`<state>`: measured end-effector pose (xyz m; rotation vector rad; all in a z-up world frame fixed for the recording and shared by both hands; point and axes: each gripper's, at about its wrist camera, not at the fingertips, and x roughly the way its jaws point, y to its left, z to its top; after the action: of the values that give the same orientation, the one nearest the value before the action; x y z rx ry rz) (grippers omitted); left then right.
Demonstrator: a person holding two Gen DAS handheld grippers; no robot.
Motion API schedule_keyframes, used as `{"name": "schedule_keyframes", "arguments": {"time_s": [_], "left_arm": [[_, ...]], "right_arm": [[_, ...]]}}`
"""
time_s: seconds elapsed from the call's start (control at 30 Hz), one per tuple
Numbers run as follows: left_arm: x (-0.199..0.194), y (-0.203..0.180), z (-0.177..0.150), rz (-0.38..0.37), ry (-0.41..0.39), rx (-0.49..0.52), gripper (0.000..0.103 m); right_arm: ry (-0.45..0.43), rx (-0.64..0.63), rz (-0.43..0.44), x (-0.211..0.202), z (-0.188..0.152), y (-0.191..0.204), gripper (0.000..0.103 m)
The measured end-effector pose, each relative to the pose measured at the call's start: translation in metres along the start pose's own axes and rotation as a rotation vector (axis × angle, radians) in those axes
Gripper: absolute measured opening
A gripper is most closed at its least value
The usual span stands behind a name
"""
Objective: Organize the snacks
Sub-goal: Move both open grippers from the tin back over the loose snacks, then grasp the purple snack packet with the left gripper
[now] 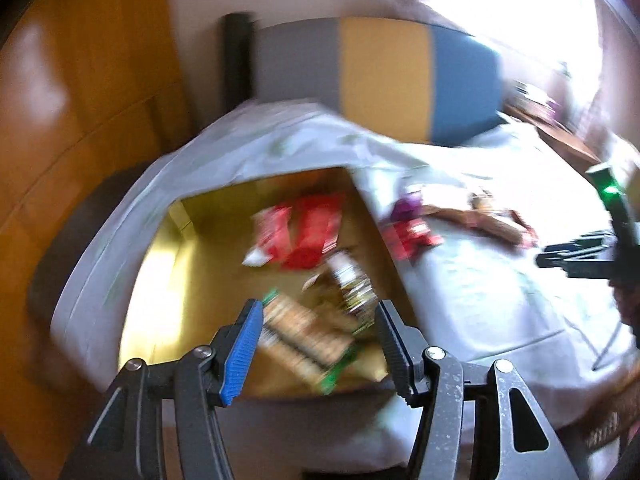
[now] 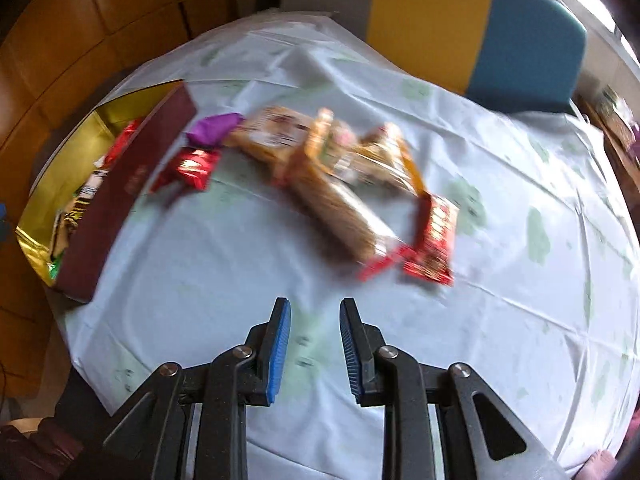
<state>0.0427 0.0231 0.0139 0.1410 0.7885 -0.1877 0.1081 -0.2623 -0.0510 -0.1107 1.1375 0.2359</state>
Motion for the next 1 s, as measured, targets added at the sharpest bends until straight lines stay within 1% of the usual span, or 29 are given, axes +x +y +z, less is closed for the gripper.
{"name": "schedule_keyframes", "arguments": {"time_s": [0.07,0.1,0.13,0.17,0.23,0.3,0.33,0.43,0.5,0.57,0.6,0.67,0.73,0.8,0.83,0.9,0.93,1.0], "left_arm": [[0.007,-0.017,0.02,-0.048,0.002,0.056,0.05],[0.013,-0.027,0.031,-0.08,0.007,0.087,0.048],[0.019,-0.035,0.041,-0.097,0.011,0.106,0.046],[0.027,-0.043,0.051,-0.107,0.023,0.124,0.042],[0.049,-0.06,0.07,-0.122,0.061,0.169,0.038],[0.076,-0.072,0.086,-0.124,0.107,0.201,0.038],[0.084,-0.075,0.089,-0.122,0.125,0.208,0.038],[0.122,-0.089,0.102,-0.129,0.201,0.244,0.039],[0.145,-0.098,0.107,-0.107,0.239,0.27,0.043],[0.159,-0.103,0.11,-0.093,0.262,0.295,0.049],[0.165,-0.106,0.111,-0.091,0.269,0.309,0.05],[0.178,-0.113,0.113,-0.061,0.277,0.344,0.05],[0.194,-0.117,0.113,-0.043,0.308,0.379,0.05],[0.209,-0.118,0.113,-0.016,0.342,0.388,0.055],[0.215,-0.116,0.113,-0.011,0.354,0.383,0.055],[0.226,-0.114,0.113,-0.01,0.378,0.368,0.053],[0.228,-0.115,0.113,-0.016,0.387,0.366,0.043],[0.229,-0.119,0.11,0.002,0.37,0.392,0.04]], "right_arm": [[-0.005,0.033,0.009,0.0,-0.005,-0.014,0.026],[-0.008,0.049,0.016,0.001,-0.007,-0.018,0.027],[-0.009,0.069,0.024,0.002,-0.009,-0.023,0.029],[0.002,0.085,0.017,0.003,-0.009,-0.026,0.029],[-0.007,0.1,0.025,0.0,-0.007,-0.03,0.029],[-0.016,0.124,0.057,-0.001,-0.003,-0.032,0.03],[-0.021,0.136,0.072,-0.003,-0.002,-0.033,0.03],[-0.041,0.145,0.088,-0.008,0.003,-0.034,0.03],[-0.057,0.146,0.077,-0.012,0.005,-0.034,0.03],[-0.072,0.159,0.089,-0.016,0.005,-0.036,0.03],[-0.076,0.166,0.099,-0.017,0.006,-0.038,0.03],[-0.078,0.17,0.11,-0.017,0.008,-0.038,0.03],[-0.08,0.164,0.11,-0.017,0.009,-0.036,0.03],[-0.081,0.156,0.113,-0.018,0.01,-0.034,0.03],[-0.082,0.151,0.113,-0.018,0.011,-0.033,0.03],[-0.087,0.145,0.113,-0.02,0.011,-0.032,0.03],[-0.091,0.141,0.112,-0.021,0.011,-0.032,0.03],[-0.096,0.138,0.107,-0.022,0.011,-0.032,0.03]]}}
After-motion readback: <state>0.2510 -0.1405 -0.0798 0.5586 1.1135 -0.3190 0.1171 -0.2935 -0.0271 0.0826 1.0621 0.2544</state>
